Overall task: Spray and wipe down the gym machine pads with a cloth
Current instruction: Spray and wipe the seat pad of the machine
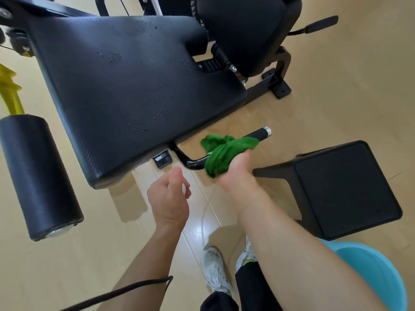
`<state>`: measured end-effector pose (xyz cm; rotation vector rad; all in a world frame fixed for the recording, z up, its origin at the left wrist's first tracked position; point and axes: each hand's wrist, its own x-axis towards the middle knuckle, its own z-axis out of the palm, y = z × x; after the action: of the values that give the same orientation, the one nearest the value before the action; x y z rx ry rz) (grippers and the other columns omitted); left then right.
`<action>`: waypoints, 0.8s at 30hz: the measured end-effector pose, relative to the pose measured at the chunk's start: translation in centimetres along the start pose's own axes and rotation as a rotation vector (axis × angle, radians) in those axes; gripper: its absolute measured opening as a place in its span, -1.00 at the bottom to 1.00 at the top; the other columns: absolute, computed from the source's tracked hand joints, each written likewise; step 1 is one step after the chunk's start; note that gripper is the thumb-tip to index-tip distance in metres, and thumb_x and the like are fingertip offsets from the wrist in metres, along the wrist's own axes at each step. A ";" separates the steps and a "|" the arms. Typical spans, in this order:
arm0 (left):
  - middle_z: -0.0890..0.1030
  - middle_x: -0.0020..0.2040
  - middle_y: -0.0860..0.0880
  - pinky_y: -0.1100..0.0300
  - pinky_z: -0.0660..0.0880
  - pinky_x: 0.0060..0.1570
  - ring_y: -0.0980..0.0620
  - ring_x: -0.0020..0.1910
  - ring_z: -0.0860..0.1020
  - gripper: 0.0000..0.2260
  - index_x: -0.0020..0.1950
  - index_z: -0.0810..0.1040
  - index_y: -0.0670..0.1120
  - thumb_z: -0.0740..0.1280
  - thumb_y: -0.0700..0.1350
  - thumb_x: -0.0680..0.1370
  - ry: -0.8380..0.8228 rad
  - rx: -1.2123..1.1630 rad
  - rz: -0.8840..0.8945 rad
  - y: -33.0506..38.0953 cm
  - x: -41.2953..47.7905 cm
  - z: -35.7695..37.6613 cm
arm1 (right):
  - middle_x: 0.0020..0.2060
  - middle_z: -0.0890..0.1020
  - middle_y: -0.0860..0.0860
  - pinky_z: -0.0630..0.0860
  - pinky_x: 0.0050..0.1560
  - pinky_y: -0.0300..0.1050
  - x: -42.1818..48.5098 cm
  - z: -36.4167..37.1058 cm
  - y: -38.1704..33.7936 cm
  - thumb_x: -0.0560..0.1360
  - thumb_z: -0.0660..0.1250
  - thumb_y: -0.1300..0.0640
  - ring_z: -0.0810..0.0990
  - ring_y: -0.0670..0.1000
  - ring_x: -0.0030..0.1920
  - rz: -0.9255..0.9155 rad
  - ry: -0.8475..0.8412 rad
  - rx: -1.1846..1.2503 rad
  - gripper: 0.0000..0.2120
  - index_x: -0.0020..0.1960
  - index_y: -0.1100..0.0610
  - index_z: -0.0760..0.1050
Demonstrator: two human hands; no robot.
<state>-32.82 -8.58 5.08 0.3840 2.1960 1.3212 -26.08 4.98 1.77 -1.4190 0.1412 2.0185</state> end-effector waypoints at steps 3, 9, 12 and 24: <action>0.50 -0.47 -0.21 0.10 0.40 -0.25 0.01 -0.39 0.45 -0.44 -0.50 0.49 -0.19 0.14 0.27 0.42 0.018 -0.011 0.001 1.0 0.4 0.1 | 0.12 0.66 0.16 0.53 0.28 0.21 -2.9 -0.4 1.7 0.66 0.07 -0.21 0.64 0.25 0.15 0.028 0.072 -0.224 -0.59 0.00 0.09 0.49; 0.51 -0.45 -0.23 0.21 0.36 -0.38 0.10 -0.45 0.40 -0.48 -0.54 0.45 -0.19 0.13 0.12 0.50 0.031 0.036 -0.054 4.3 1.5 1.2 | -0.18 0.66 0.02 0.56 -0.20 -0.11 -6.8 -2.5 -3.1 0.59 0.33 -0.11 0.64 0.04 -0.15 -0.328 0.247 -0.686 -0.70 -0.15 0.10 0.58; 0.51 -0.44 -0.23 0.11 0.37 -0.28 0.10 -0.46 0.38 -0.51 -0.61 0.41 -0.09 0.13 0.09 0.48 0.068 -0.006 -0.137 6.7 2.7 2.8 | -0.23 0.65 -0.02 0.58 -0.15 -0.07 -7.4 -1.7 -7.1 0.62 0.25 -0.16 0.65 0.03 -0.17 -0.471 0.249 -0.763 -0.64 -0.19 0.05 0.57; 0.53 -0.54 -0.02 0.00 0.59 -0.08 -0.06 -0.41 0.53 -0.34 -0.48 0.46 -0.14 0.17 0.30 0.64 0.098 0.111 -0.250 10.2 9.6 9.1 | 0.09 0.67 0.14 0.62 0.11 0.26 -1.6 2.3 -15.1 0.62 0.15 -0.26 0.68 0.20 0.04 -0.134 0.101 -0.744 -0.49 0.28 0.14 0.50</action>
<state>-35.59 7.66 7.71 0.0827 2.3170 1.1072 -19.11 17.00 8.25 -1.9017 -0.7137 1.9681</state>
